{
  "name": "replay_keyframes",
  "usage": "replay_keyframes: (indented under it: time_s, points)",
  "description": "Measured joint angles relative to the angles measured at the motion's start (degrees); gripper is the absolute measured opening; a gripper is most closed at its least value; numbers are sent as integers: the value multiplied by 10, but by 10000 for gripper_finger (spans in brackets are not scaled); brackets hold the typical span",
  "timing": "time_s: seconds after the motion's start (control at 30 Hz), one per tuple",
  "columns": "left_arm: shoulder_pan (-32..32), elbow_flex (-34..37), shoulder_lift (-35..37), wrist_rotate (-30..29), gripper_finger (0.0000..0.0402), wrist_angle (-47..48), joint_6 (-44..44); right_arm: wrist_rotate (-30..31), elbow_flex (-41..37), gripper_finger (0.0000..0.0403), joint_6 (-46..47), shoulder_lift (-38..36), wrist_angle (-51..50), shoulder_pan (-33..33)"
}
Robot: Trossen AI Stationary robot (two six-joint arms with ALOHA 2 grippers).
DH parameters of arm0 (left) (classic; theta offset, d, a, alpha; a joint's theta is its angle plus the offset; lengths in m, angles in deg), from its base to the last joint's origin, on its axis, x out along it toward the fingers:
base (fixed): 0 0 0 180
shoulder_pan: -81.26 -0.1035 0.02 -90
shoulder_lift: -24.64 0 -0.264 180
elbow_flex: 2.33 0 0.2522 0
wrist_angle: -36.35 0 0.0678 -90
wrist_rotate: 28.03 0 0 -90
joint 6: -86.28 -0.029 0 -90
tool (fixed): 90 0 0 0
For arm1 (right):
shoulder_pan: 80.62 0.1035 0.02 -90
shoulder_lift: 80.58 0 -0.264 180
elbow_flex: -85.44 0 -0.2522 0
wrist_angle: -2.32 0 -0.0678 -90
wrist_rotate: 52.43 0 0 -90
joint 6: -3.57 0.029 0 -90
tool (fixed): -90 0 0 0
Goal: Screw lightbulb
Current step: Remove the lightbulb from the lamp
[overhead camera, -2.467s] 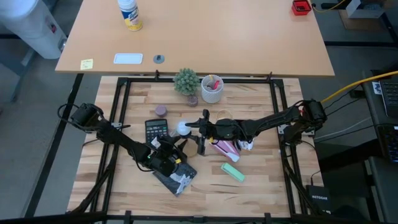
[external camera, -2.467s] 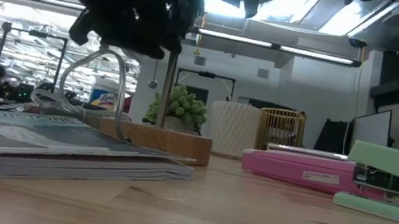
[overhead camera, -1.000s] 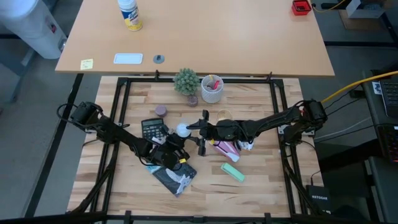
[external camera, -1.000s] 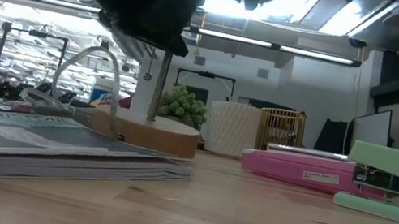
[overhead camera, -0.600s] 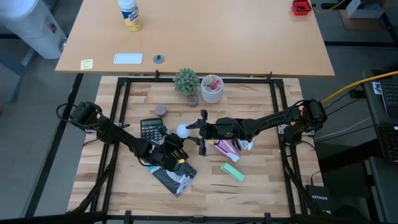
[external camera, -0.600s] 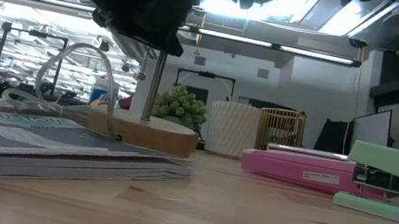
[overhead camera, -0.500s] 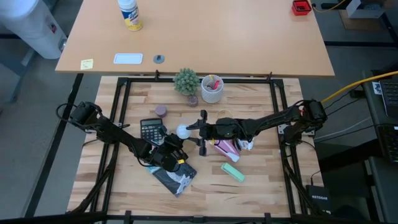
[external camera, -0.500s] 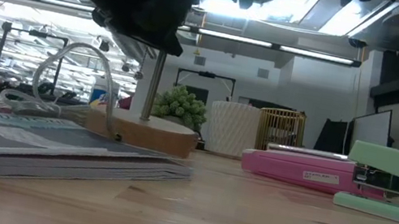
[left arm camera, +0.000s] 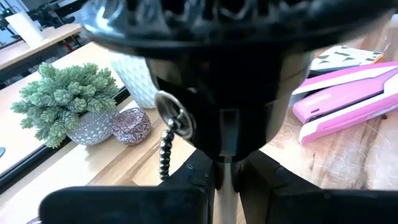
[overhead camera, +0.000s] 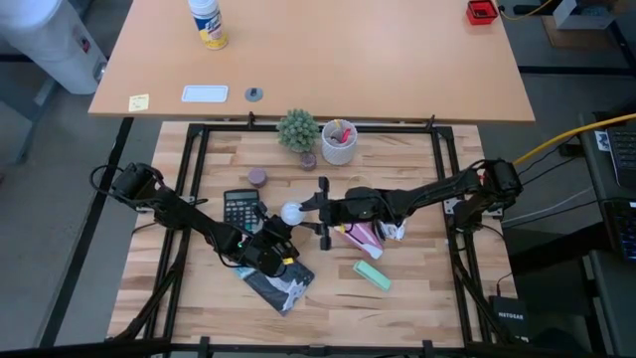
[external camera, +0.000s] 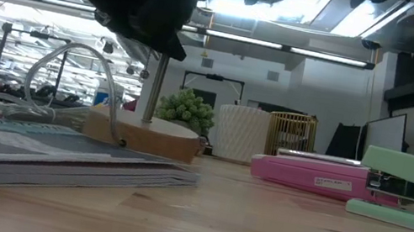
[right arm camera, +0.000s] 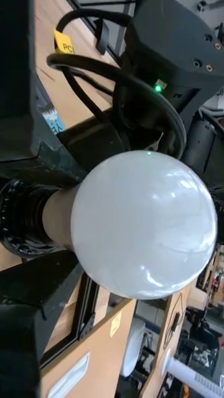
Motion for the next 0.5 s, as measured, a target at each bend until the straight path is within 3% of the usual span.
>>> replay_keyframes:
  time_s: [0.5]
  points:
    - [21, 0, 0, -1, 37, -1, -2, -81, 0, 173, -44, 0, 0, -18]
